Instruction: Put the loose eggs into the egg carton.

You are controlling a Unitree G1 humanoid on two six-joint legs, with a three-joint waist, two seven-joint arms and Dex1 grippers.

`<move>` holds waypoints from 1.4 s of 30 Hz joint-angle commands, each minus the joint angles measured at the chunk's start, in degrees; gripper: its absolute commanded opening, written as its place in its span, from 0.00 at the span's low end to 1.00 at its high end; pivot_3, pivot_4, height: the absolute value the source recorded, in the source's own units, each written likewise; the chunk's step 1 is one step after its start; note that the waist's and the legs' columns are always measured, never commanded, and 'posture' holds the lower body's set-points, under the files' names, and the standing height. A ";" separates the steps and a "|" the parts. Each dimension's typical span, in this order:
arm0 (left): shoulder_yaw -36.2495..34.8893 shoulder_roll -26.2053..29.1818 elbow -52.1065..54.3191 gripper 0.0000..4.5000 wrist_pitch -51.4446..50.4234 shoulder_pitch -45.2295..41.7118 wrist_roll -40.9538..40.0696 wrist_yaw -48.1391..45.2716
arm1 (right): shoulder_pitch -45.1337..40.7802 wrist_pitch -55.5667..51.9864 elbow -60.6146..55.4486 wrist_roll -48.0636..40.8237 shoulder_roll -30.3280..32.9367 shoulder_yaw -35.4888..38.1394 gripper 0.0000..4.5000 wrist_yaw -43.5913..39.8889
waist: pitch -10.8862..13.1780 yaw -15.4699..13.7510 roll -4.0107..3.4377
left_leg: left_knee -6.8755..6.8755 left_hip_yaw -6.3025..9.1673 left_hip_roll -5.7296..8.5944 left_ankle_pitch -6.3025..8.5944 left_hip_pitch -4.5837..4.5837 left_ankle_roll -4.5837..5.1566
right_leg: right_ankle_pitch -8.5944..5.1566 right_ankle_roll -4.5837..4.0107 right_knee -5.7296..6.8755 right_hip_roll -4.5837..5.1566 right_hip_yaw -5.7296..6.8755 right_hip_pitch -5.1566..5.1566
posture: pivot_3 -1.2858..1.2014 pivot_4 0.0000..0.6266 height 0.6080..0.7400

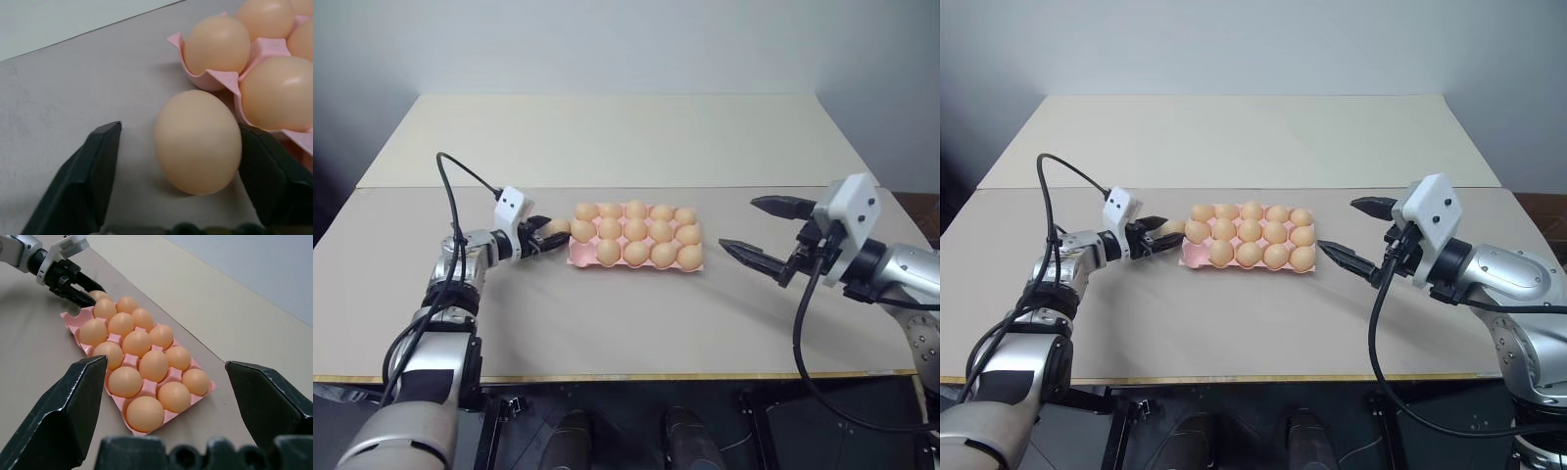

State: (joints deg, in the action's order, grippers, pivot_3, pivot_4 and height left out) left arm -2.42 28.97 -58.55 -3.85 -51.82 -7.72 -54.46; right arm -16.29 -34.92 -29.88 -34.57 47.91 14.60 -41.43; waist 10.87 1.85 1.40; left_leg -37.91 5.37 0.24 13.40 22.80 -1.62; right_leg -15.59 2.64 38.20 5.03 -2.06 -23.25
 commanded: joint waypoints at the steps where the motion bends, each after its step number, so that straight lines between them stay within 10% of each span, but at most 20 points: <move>1: -0.80 1.34 0.92 0.49 1.21 -0.73 0.27 -0.39 | -0.99 0.16 -1.62 -0.57 0.22 1.68 1.00 0.86 | 0.00 0.08 0.00 | 0.00 0.00 0.00 0.00 0.00 0.00 | 0.00 0.00 0.00 0.00 0.00 0.00 | 0.52 0.24 1.00; 24: 0.16 6.03 41.32 0.43 -16.11 16.74 -11.81 -12.60 | -1.28 0.11 -1.15 -0.77 0.46 0.93 1.00 0.35 | 0.00 0.38 -0.01 | 0.00 0.01 -0.02 0.00 -0.05 0.00 | 0.00 0.00 0.01 0.01 -0.02 0.05 | 0.52 0.24 1.00; 33: -0.10 7.14 40.31 1.00 -16.98 15.01 -12.28 -12.97 | 0.24 -0.25 -2.36 -0.90 0.17 2.02 1.00 1.73 | 0.00 0.54 -0.01 | 0.00 0.01 -0.04 0.00 -0.06 0.00 | 0.00 0.00 0.01 -0.02 -0.02 0.04 | 0.52 0.24 1.00; 42: -13.55 21.61 57.80 1.00 -22.74 27.28 -22.08 -18.16 | 1.70 -0.29 -1.98 -2.13 2.19 4.04 1.00 -0.48 | 0.01 0.78 -0.04 | 0.04 0.01 -0.10 0.00 -0.07 0.00 | 0.00 -0.01 0.01 -0.06 -0.10 -0.01 | 0.52 0.24 1.00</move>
State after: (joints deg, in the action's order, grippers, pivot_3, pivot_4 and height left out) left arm -11.44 47.84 -5.72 -24.74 -25.68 -26.53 -71.29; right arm -14.25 -35.38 -30.94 -35.20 48.84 16.04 -40.59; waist 10.88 2.63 1.36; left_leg -37.87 5.38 0.15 13.40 22.72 -1.62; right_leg -15.60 2.64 38.22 4.98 -2.15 -23.25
